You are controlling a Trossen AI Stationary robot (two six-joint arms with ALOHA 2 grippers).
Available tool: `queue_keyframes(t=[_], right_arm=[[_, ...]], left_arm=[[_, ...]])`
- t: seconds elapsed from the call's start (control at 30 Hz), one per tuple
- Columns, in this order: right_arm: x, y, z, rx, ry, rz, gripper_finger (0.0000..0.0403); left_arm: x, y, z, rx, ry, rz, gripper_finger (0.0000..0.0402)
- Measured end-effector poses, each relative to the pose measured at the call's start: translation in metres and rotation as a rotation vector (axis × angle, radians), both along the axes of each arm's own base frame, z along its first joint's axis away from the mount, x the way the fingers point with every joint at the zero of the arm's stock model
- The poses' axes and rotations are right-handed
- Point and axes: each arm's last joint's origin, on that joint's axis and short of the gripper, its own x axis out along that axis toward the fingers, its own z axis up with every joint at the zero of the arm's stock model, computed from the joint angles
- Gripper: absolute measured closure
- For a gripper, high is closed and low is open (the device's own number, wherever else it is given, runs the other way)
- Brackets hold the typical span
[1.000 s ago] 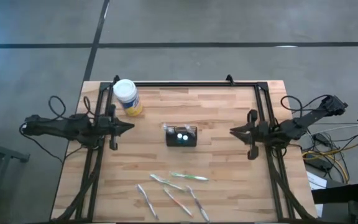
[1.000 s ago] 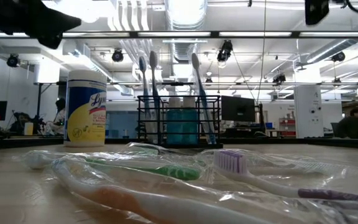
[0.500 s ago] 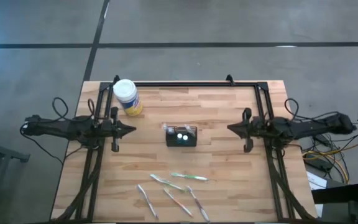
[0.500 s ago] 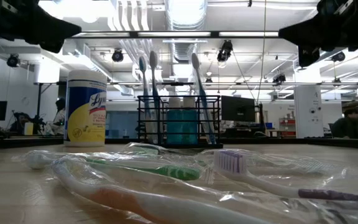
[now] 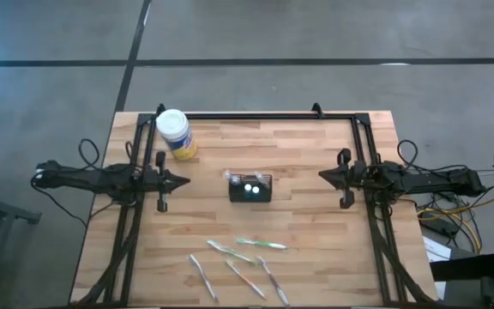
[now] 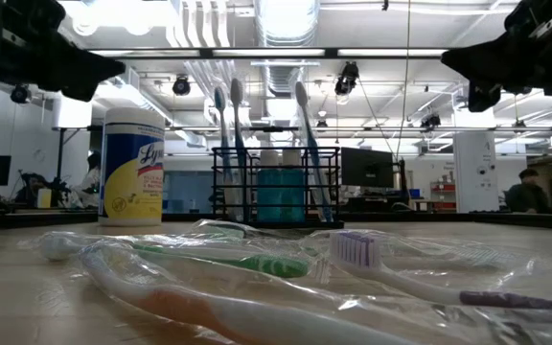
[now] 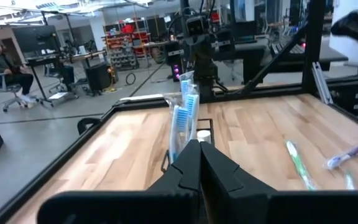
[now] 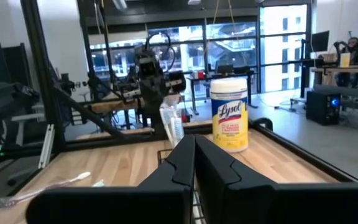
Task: Pick & Place toothbrushing station
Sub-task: Put the right green toothbrush into the mesh organizer
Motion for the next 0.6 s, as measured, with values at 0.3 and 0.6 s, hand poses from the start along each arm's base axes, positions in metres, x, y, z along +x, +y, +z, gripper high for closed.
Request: queue_keyframes(t=[0.3, 0.6], right_arm=[[-0.001, 0.000, -0.006, -0.005, 0.047, 0.000, 0.0394], [-0.001, 0.000, -0.005, 0.001, 0.051, 0.001, 0.0394]], left_arm=[[-0.001, 0.000, -0.015, -0.034, 0.002, 0.006, 0.0398], [-0.002, 0.001, -0.026, -0.086, 0.022, 0.026, 0.0394]])
